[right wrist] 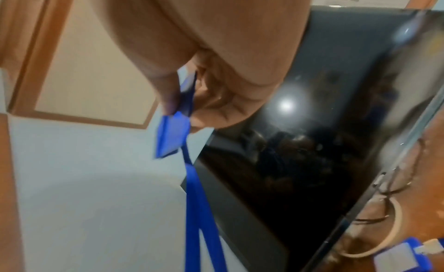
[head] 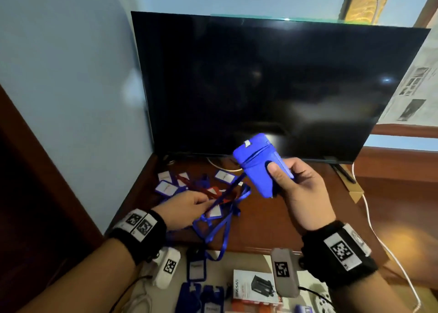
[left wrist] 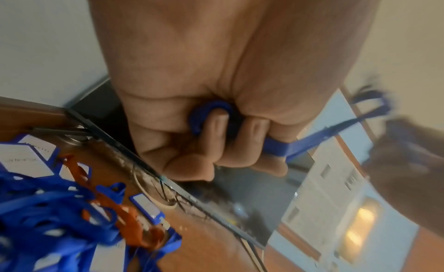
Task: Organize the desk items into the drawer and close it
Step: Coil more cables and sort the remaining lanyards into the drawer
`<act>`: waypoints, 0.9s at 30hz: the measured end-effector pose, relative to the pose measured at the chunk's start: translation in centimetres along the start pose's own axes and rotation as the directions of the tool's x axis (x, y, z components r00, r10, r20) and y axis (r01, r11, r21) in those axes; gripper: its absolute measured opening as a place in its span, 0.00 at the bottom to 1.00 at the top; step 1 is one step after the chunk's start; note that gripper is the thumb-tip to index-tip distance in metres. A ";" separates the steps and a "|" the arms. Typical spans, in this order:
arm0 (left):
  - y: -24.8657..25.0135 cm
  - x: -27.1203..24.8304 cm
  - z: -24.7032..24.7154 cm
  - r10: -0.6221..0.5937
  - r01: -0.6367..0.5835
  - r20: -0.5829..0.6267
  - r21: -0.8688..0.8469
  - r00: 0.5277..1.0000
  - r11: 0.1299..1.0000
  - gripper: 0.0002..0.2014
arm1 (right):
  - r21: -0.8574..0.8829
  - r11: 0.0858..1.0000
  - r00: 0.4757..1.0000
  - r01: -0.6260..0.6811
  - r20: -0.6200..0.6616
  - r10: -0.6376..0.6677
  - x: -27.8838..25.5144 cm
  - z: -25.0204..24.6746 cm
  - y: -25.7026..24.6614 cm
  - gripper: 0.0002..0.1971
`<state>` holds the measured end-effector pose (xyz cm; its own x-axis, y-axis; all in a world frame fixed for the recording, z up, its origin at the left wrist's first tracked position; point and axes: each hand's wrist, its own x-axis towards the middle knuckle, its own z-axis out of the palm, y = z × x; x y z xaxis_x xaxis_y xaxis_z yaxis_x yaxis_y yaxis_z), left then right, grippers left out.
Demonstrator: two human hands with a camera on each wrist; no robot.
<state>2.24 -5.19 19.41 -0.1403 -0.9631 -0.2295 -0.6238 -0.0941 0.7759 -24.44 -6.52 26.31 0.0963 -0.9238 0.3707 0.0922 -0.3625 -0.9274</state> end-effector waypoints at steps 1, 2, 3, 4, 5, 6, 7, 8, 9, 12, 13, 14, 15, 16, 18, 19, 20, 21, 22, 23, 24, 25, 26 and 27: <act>0.0 -1.1 1.1 0.001 -0.002 0.017 0.034 1.000 0.999 0.22 | -0.059 0.998 0.998 -0.007 -0.067 0.003 0.0 -0.1 1.0 0.08; 0.1 -2.2 1.9 0.018 -0.020 0.034 0.075 0.999 0.997 0.21 | -0.152 0.988 0.993 -0.009 -0.120 -0.010 0.0 -0.3 2.1 0.08; 0.6 -3.3 2.6 0.050 -0.055 0.048 0.110 0.998 0.992 0.21 | -0.272 0.962 0.989 -0.006 -0.143 -0.034 -0.1 -0.5 3.4 0.09; 1.4 -4.4 2.9 0.082 -0.089 0.053 0.145 0.995 0.985 0.21 | -0.398 0.917 0.989 -0.004 -0.135 -0.054 -0.4 -0.5 4.6 0.11; 2.1 -5.3 2.9 0.120 -0.126 0.050 0.165 0.992 0.978 0.20 | -0.515 0.857 0.993 0.007 -0.096 -0.066 -0.9 -0.5 5.9 0.15; 3.0 -6.1 2.7 0.162 -0.165 0.034 0.172 0.986 0.971 0.20 | -0.613 0.789 0.997 0.039 -0.029 -0.071 -1.5 -0.3 7.0 0.18; 3.9 -6.6 2.2 0.199 -0.197 0.004 0.178 0.980 0.964 0.19 | -0.688 0.719 0.995 0.095 0.069 -0.065 -2.2 -0.1 8.1 0.19; 5.1 -6.9 1.6 0.243 -0.233 -0.032 0.184 0.969 0.955 0.17 | -0.733 0.662 0.983 0.158 0.183 -0.032 -3.0 0.2 9.1 0.18; 6.3 -7.1 0.8 0.286 -0.265 -0.079 0.203 0.955 0.943 0.16 | -0.739 0.640 0.956 0.209 0.291 0.024 -3.9 0.5 9.8 0.15; 6.9 -5.1 -1.2 0.337 -0.267 -0.216 0.297 0.916 0.917 0.16 | -0.572 0.814 0.831 0.097 0.497 0.250 -6.7 1.8 10.5 0.10; 6.1 -4.0 -1.7 0.309 -0.227 -0.254 0.308 0.916 0.924 0.16 | -0.487 0.873 0.798 -0.018 0.519 0.306 -7.4 2.3 10.2 0.10; 4.3 -2.6 -2.0 0.254 -0.165 -0.275 0.310 0.927 0.936 0.17 | -0.390 0.912 0.792 -0.129 0.513 0.331 -7.7 2.8 9.7 0.10; 2.8 -1.8 -2.0 0.184 -0.097 -0.273 0.305 0.944 0.947 0.17 | -0.289 0.935 0.816 -0.206 0.477 0.327 -7.7 3.2 9.1 0.08; 1.0 -1.2 -1.6 0.115 -0.045 -0.235 0.284 0.965 0.958 0.17 | -0.188 0.951 0.853 -0.244 0.425 0.303 -7.4 3.4 8.5 0.05; -1.8 -1.3 0.0 0.031 -0.012 -0.096 0.194 0.995 0.981 0.16 | -0.050 0.958 0.915 -0.284 0.284 0.286 -6.3 3.5 7.8 0.02; -2.5 -2.0 1.2 0.002 0.002 -0.037 0.115 0.999 0.993 0.16 | -0.021 0.949 0.927 -0.315 0.209 0.312 -5.8 3.4 7.8 0.03; -3.1 -2.6 2.6 -0.006 0.006 -0.012 0.044 1.000 0.999 0.17 | -0.014 0.935 0.925 -0.353 0.142 0.352 -5.6 3.4 8.1 0.05; -3.3 -3.2 3.7 0.005 -0.004 -0.027 0.002 1.000 1.000 0.17 | -0.038 0.924 0.920 -0.381 0.084 0.383 -5.5 3.4 8.6 0.07; -3.5 -3.5 4.7 0.030 -0.030 -0.078 0.005 0.997 1.000 0.17 | -0.099 0.916 0.919 -0.389 0.023 0.393 -5.5 3.4 9.3 0.08; -3.5 -3.9 5.5 0.050 -0.048 -0.148 0.016 0.988 0.999 0.15 | -0.196 0.903 0.923 -0.381 -0.028 0.384 -5.7 3.4 10.1 0.09; -3.7 -3.9 6.3 0.050 -0.052 -0.221 0.001 0.974 0.999 0.12 | -0.301 0.880 0.929 -0.367 -0.060 0.366 -6.0 3.5 11.1 0.09; -3.5 -4.0 6.8 0.044 -0.059 -0.280 -0.044 0.959 0.997 0.10 | -0.388 0.853 0.933 -0.349 -0.061 0.354 -6.4 3.5 11.9 0.10; -3.5 -3.8 7.2 0.033 -0.065 -0.319 -0.090 0.947 0.994 0.09 | -0.441 0.836 0.938 -0.326 -0.037 0.346 -6.8 3.7 12.4 0.11; -3.4 -3.7 7.4 0.031 -0.076 -0.342 -0.119 0.939 0.990 0.09 | -0.477 0.827 0.941 -0.298 0.001 0.340 -7.3 4.0 12.8 0.12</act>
<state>-0.81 0.61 13.26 0.1122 -0.9936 0.0098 -0.5157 -0.0498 0.8553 -20.03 -3.93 11.90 0.1228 -0.9919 0.0336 -0.4248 -0.0832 -0.9014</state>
